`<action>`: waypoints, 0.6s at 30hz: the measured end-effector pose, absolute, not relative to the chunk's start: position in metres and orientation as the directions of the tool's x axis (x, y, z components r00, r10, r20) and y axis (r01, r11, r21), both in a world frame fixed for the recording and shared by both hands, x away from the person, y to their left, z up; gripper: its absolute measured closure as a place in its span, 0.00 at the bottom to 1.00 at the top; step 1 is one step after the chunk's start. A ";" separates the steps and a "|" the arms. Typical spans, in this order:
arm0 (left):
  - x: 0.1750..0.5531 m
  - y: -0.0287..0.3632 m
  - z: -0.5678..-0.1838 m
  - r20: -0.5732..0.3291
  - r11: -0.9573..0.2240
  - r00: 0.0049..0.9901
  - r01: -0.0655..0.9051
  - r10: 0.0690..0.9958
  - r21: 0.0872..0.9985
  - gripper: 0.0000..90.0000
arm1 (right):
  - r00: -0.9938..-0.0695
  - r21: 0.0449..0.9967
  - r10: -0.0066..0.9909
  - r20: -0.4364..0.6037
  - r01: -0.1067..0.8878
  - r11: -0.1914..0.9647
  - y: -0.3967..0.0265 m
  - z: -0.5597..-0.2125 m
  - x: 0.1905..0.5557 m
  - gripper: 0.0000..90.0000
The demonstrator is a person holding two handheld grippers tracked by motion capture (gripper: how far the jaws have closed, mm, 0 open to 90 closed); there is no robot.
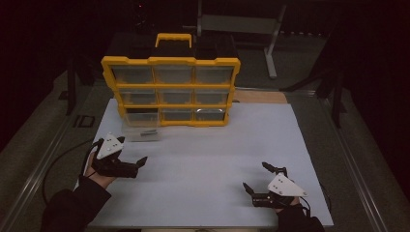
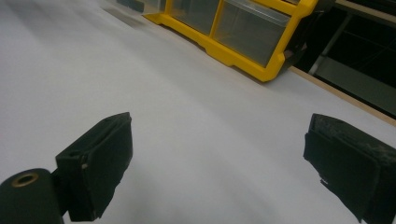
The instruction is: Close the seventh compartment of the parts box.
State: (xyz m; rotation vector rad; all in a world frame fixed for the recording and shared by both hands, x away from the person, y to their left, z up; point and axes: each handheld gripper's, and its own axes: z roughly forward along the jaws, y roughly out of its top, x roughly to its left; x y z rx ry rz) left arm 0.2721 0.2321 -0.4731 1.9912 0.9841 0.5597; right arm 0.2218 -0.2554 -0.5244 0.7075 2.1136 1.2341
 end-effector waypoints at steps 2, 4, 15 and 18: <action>0.273 0.231 -0.476 0.023 -0.342 0.584 0.442 0.812 0.829 0.00 | -0.687 0.890 0.693 -0.217 0.151 0.429 -0.255 -0.524 0.222 0.09; 0.274 0.230 -0.478 0.017 -0.322 0.564 0.446 0.826 0.835 0.00 | -0.687 0.890 0.693 -0.218 0.151 0.430 -0.255 -0.525 0.222 0.09; 0.278 0.219 -0.497 0.019 -0.272 0.482 0.461 0.876 0.845 0.00 | -0.686 0.890 0.694 -0.217 0.154 0.430 -0.255 -0.525 0.222 0.09; 0.279 0.216 -0.502 0.008 -0.250 0.454 0.475 0.891 0.844 0.00 | -0.685 0.890 0.695 -0.217 0.154 0.430 -0.256 -0.525 0.222 0.09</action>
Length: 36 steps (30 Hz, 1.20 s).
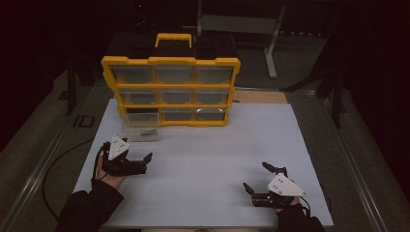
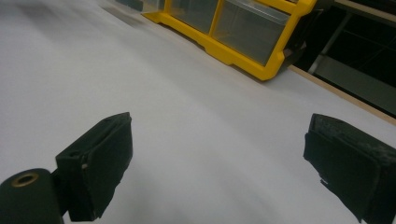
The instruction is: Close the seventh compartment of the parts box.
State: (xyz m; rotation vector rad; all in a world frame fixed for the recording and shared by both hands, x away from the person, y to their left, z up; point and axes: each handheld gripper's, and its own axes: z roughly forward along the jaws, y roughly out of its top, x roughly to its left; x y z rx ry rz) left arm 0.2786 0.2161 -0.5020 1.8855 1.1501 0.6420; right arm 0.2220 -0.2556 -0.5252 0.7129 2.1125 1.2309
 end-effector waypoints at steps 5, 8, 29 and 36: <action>0.278 0.212 -0.508 0.025 -0.248 0.425 0.480 0.905 0.842 0.00 | -0.684 0.889 0.696 -0.217 0.155 0.430 -0.256 -0.525 0.222 0.09; 0.280 0.211 -0.514 0.026 -0.235 0.394 0.492 0.919 0.838 0.00 | -0.684 0.889 0.696 -0.219 0.154 0.431 -0.255 -0.525 0.222 0.09; 0.288 0.207 -0.532 0.061 -0.227 0.301 0.556 0.952 0.800 0.00 | -0.685 0.889 0.695 -0.218 0.156 0.432 -0.256 -0.525 0.222 0.09; 0.290 0.208 -0.532 0.045 -0.208 0.290 0.563 0.956 0.800 0.06 | -0.684 0.889 0.697 -0.216 0.157 0.430 -0.256 -0.525 0.222 0.09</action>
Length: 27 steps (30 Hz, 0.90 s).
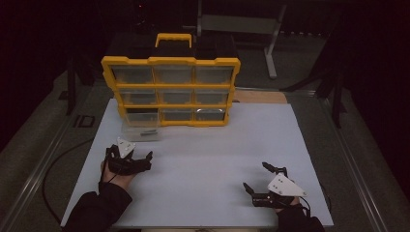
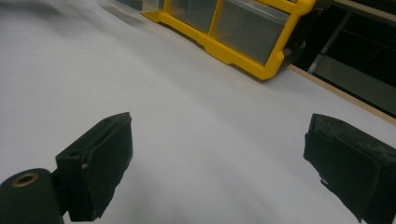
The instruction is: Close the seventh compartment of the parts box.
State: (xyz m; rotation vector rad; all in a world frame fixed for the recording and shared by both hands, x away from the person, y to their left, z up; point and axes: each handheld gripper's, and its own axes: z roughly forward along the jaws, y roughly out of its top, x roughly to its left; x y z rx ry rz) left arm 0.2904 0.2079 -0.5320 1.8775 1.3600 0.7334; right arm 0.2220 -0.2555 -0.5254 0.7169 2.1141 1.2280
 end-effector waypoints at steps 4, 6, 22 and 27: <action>0.291 0.209 -0.531 0.049 -0.204 0.281 0.556 0.959 0.806 0.14 | -0.684 0.889 0.697 -0.216 0.157 0.430 -0.256 -0.525 0.222 0.09; 0.292 0.209 -0.530 0.044 -0.202 0.283 0.560 0.958 0.804 0.19 | -0.685 0.889 0.696 -0.216 0.157 0.430 -0.256 -0.526 0.222 0.09; 0.299 0.207 -0.530 0.075 -0.211 0.253 0.569 0.965 0.795 0.52 | -0.683 0.888 0.697 -0.218 0.156 0.432 -0.256 -0.525 0.222 0.09; 0.300 0.209 -0.531 0.071 -0.214 0.261 0.573 0.963 0.791 0.66 | -0.683 0.888 0.697 -0.218 0.157 0.431 -0.256 -0.525 0.222 0.09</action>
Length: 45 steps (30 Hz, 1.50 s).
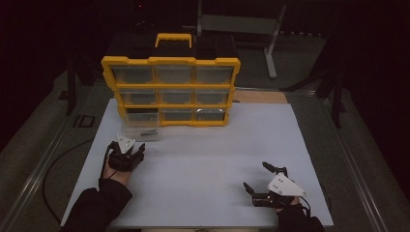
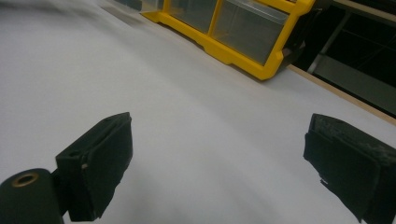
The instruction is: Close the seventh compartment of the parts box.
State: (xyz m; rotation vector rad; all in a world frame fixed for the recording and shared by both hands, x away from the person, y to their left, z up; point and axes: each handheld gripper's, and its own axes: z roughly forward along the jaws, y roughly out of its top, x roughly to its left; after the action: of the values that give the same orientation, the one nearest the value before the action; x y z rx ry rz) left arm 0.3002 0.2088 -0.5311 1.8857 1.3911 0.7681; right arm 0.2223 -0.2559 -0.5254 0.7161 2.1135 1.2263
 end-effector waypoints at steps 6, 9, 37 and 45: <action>0.300 0.209 -0.532 0.071 -0.212 0.259 0.569 0.963 0.794 0.81 | -0.682 0.889 0.698 -0.217 0.157 0.430 -0.256 -0.525 0.222 0.09; 0.300 0.210 -0.532 0.082 -0.217 0.254 0.571 0.964 0.792 0.84 | -0.683 0.889 0.697 -0.218 0.156 0.431 -0.256 -0.525 0.222 0.09; 0.314 0.214 -0.535 0.108 -0.276 0.314 0.563 0.943 0.779 1.00 | -0.684 0.888 0.696 -0.219 0.156 0.432 -0.256 -0.525 0.222 0.09; 0.319 0.214 -0.535 0.111 -0.284 0.322 0.563 0.940 0.776 1.00 | -0.683 0.889 0.698 -0.217 0.157 0.430 -0.256 -0.525 0.222 0.09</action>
State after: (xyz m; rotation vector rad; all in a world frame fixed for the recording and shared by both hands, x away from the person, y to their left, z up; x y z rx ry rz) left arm 0.3188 0.2144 -0.5346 1.9589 1.3224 0.7669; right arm 0.2222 -0.2560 -0.5253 0.7176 2.1124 1.2269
